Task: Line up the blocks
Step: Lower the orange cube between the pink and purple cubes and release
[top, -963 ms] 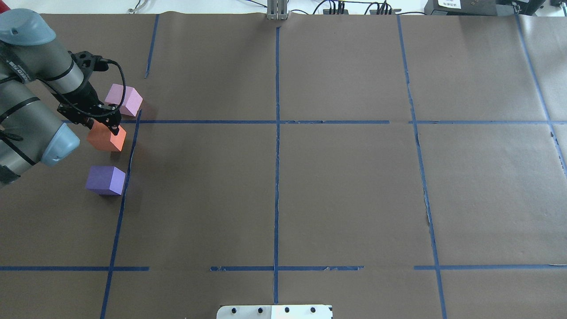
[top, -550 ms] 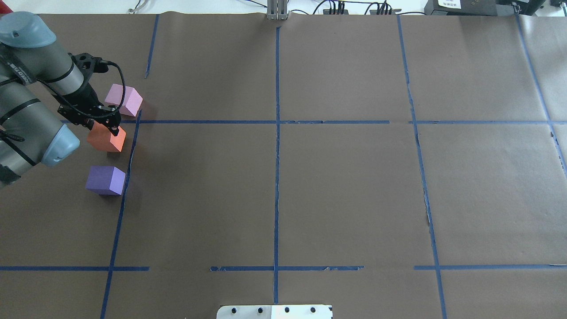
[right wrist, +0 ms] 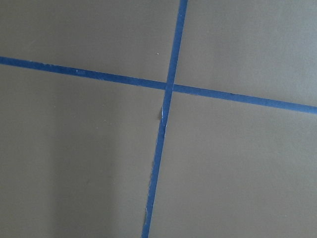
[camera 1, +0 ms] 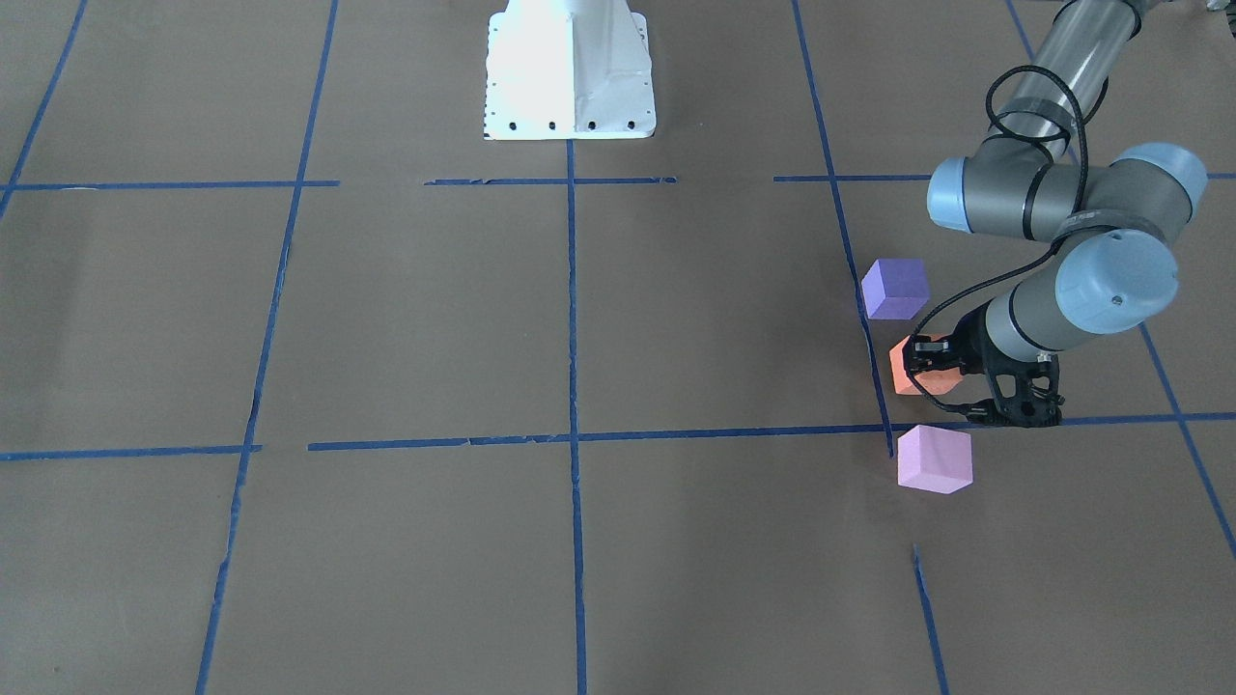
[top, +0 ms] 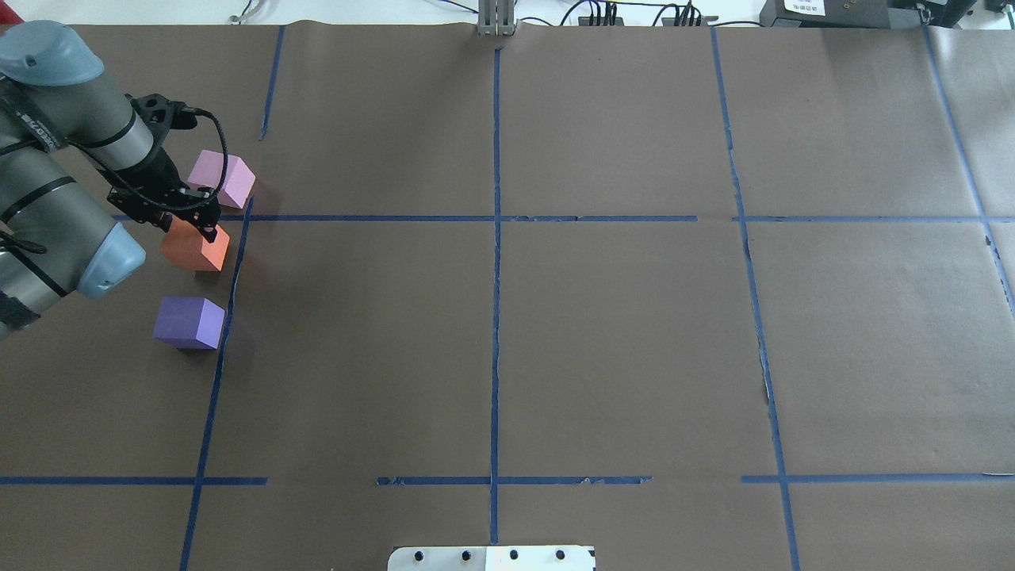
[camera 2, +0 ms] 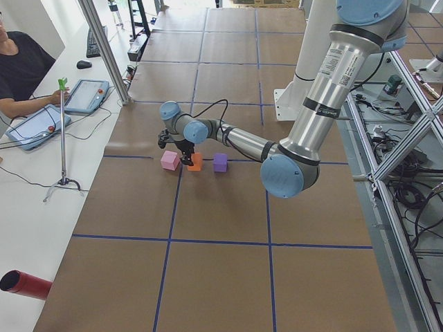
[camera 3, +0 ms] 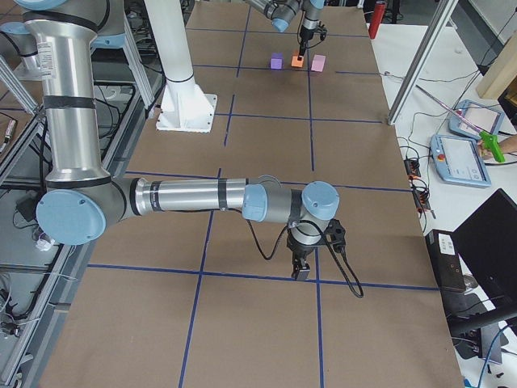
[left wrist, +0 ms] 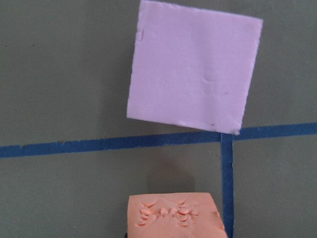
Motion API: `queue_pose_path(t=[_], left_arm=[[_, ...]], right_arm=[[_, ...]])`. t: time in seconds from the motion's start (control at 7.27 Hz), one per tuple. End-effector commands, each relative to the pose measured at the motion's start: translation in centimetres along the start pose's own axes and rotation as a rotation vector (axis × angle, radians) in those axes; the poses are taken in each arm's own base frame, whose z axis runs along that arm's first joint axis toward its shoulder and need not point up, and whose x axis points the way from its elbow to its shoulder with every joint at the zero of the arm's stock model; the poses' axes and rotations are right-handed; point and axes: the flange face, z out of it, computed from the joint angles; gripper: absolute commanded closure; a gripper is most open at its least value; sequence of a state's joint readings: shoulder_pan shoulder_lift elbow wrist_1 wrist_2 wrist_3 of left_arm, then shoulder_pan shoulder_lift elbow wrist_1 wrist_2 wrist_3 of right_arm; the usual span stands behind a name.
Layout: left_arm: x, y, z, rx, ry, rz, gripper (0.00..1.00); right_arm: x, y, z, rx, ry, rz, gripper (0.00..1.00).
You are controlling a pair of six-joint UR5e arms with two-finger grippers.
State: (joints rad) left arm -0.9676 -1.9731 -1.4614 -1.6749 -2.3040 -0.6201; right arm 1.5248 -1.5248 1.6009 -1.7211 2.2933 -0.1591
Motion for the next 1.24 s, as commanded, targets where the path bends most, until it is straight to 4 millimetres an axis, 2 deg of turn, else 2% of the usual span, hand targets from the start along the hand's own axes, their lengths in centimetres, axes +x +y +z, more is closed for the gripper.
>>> queue_pose_path(t=[0.0, 0.14, 0.28, 0.41, 0.55, 1.1], left_arm=[[0.19, 0.01, 0.09, 0.001, 0.002, -0.001, 0.72], [0.1, 0.05, 0.14, 0.0, 0.001, -0.002, 0.67], [0.03, 0.02, 0.23, 0.0, 0.001, -0.002, 0.54], [-0.33, -0.07, 0.62, 0.005, 0.005, 0.003, 0.19], [-0.28, -0.08, 0.58, 0.008, 0.007, 0.006, 0.0], [0.17, -0.09, 0.17, 0.016, 0.013, 0.011, 0.0]], right_arm=[[0.03, 0.01, 0.04, -0.001, 0.0, 0.0, 0.0], [0.04, 0.02, -0.07, 0.001, 0.0, 0.0, 0.0], [0.03, 0.01, 0.03, -0.001, 0.0, 0.0, 0.0], [0.03, 0.01, 0.04, -0.001, 0.0, 0.002, 0.0], [0.03, 0.01, 0.04, -0.001, 0.0, 0.0, 0.0], [-0.02, 0.0, -0.02, 0.0, 0.0, -0.001, 0.0]])
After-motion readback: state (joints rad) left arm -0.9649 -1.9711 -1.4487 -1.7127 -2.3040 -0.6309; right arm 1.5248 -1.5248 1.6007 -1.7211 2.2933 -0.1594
